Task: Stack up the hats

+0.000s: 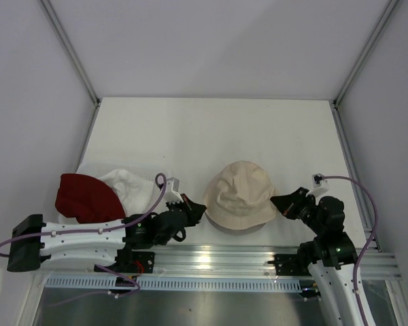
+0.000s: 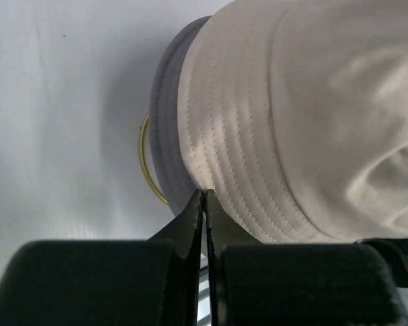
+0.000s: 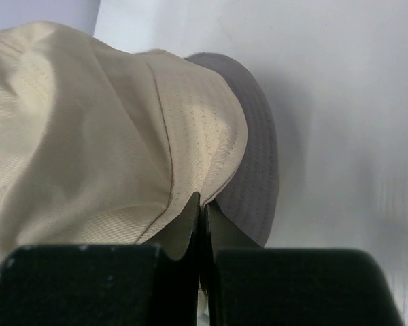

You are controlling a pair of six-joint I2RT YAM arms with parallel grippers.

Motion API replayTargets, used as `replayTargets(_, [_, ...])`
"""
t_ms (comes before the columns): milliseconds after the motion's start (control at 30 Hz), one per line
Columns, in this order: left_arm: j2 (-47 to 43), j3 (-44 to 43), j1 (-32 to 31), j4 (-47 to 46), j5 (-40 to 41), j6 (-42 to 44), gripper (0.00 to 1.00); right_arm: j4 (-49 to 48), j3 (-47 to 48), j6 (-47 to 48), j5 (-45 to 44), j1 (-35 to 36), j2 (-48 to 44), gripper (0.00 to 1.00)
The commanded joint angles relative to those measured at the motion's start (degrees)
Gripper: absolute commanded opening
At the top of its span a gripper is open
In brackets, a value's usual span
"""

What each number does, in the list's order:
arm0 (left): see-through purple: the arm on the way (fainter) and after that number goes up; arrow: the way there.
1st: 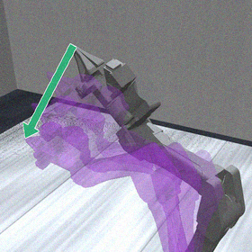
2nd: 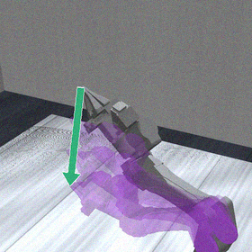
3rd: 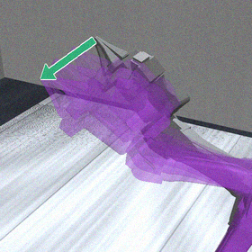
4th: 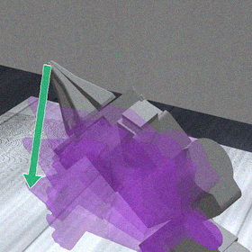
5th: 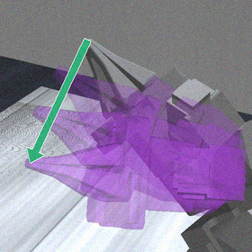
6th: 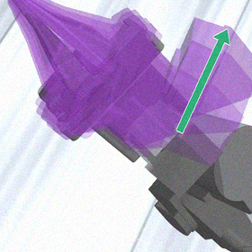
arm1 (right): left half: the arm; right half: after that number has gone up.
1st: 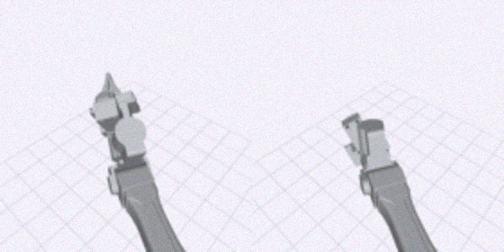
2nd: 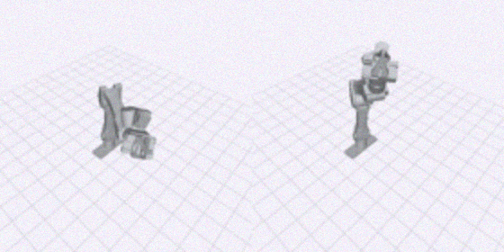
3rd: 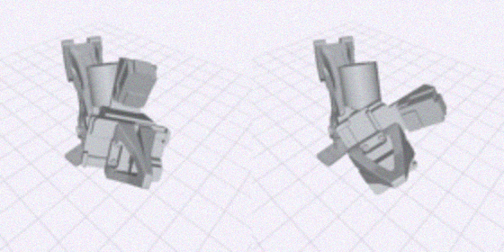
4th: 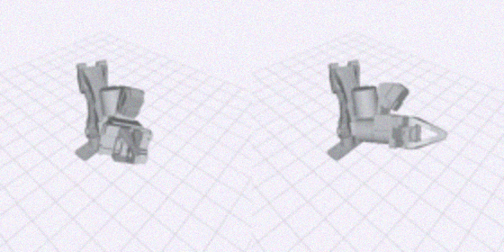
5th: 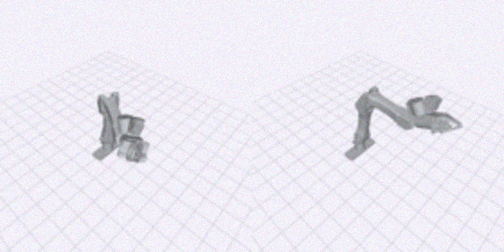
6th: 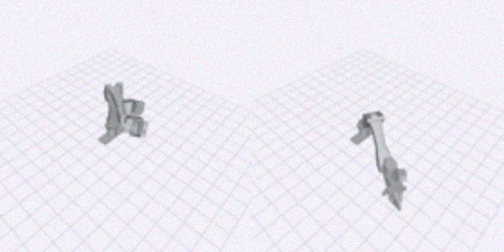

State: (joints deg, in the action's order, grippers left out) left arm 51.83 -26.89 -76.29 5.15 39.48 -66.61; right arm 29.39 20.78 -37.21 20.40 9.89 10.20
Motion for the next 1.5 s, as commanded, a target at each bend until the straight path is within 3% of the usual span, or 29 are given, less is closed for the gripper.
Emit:
replayTargets(0, [2.39,-0.61,-0.79,6.45,3.31,-2.73,0.01,5.67,-3.19,-0.14,-1.77,0.31,0.26,0.00])
replayTargets(167, [4.67,1.14,-2.55,6.62,5.25,-4.14,0.01,5.68,-3.64,-0.76,-2.12,0.48,0.52,0.00])
replayTargets(400, [9.50,-0.79,-2.55,10.93,5.34,-6.78,0.01,3.22,-4.51,-1.90,-2.83,1.09,8.25,0.03])
replayTargets(467, [10.56,-0.88,-2.63,11.81,4.81,-9.57,0.01,2.52,-4.43,-1.64,-3.26,1.79,10.10,0.24])
replayTargets(600, [9.17,0.35,-4.13,11.29,6.48,-10.56,0.01,2.87,-3.55,-1.37,-5.10,3.20,9.93,0.47])
replayTargets(633, [7.51,0.44,-4.30,11.55,6.74,-10.47,0.01,3.30,-2.68,-1.46,-5.55,3.21,9.67,0.60])
replayTargets(700, [5.31,0.27,-4.30,12.86,7.62,-10.12,0.01,5.15,-0.83,-0.67,-7.56,3.29,9.23,0.72])
replayTargets(733, [3.99,0.26,-4.30,12.96,7.89,-9.25,0.01,5.94,1.79,-0.58,-8.53,3.29,9.14,0.85])
replayTargets(800, [-0.49,-0.52,-4.30,13.22,8.76,-5.91,0.01,6.47,3.82,-0.76,-9.67,3.21,9.75,0.96])
replayTargets(867, [-5.39,-1.22,-4.30,14.36,9.55,-3.54,0.01,8.22,7.24,-2.42,-12.48,3.29,11.59,0.99])
replayTargets(900, [-7.08,-2.71,-4.22,15.58,10.52,-2.83,0.04,9.10,8.39,-3.82,-15.71,3.21,12.47,0.99])
replayTargets(1000, [-11.92,-5.00,-2.99,16.21,9.75,2.87,0.29,12.79,14.19,-5.59,-23.27,3.21,16.59,0.99])
replayTargets(1033, [-12.71,-6.23,-1.07,16.21,8.69,4.54,0.47,13.06,15.34,-5.24,-24.17,3.29,17.31,0.99])
replayTargets(1100, [-13.07,-9.39,2.01,16.56,1.96,8.24,0.65,11.49,17.98,-3.58,-26.10,3.21,18.36,0.99])
replayTargets(1200, [-10.45,-12.30,11.49,15.69,-9.47,12.72,0.74,8.15,20.96,-1.91,-28.30,3.29,18.72,0.99])
replayTargets(1233, [-9.39,-13.70,15.43,14.99,-16.82,13.78,0.77,7.53,21.76,-0.77,-28.75,3.29,19.33,0.99])
replayTargets(1333, [-5.00,-15.11,19.76,13.58,-24.94,15.63,0.78,5.25,25.01,0.82,-28.49,3.29,21.43,0.99])
replayTargets(1467, [-1.65,-14.77,24.25,9.37,-32.08,14.76,0.78,-1.86,24.93,1.18,-17.64,3.21,24.08,0.99])
